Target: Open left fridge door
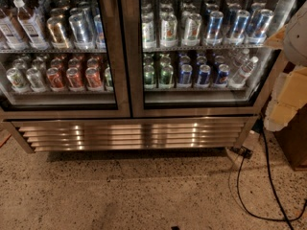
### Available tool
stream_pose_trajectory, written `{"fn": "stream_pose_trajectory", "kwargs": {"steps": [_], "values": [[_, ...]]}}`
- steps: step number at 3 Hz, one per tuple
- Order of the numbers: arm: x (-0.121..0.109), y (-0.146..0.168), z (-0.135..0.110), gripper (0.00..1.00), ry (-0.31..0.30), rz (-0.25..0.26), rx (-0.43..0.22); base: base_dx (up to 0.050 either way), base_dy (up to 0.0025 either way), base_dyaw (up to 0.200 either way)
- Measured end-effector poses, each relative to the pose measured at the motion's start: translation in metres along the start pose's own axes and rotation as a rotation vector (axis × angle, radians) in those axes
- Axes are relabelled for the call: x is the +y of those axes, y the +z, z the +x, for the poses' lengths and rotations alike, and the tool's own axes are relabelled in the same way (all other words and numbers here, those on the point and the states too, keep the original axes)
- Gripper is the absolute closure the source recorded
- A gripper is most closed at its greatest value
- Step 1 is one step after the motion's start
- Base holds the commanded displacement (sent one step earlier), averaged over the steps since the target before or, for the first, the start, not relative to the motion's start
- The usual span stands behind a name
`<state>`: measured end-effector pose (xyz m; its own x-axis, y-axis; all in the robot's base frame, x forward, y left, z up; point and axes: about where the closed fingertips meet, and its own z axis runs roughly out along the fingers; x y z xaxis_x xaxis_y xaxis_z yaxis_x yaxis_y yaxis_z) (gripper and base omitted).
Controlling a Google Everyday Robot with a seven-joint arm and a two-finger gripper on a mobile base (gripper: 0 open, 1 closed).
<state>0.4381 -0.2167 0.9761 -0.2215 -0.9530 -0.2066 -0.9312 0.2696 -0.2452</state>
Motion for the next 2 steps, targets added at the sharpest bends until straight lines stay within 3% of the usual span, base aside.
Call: {"fn": "stream_pose_trajectory", "kwargs": {"steps": [1, 2], "values": [[0.0000, 0.0000, 0.0000, 0.00, 0.000, 0.000, 0.000, 0.040, 0.00240, 0.120], [0.0000, 0.0000, 0.0000, 0.00, 0.000, 0.000, 0.000, 0.043, -0.00216, -0.103]]}}
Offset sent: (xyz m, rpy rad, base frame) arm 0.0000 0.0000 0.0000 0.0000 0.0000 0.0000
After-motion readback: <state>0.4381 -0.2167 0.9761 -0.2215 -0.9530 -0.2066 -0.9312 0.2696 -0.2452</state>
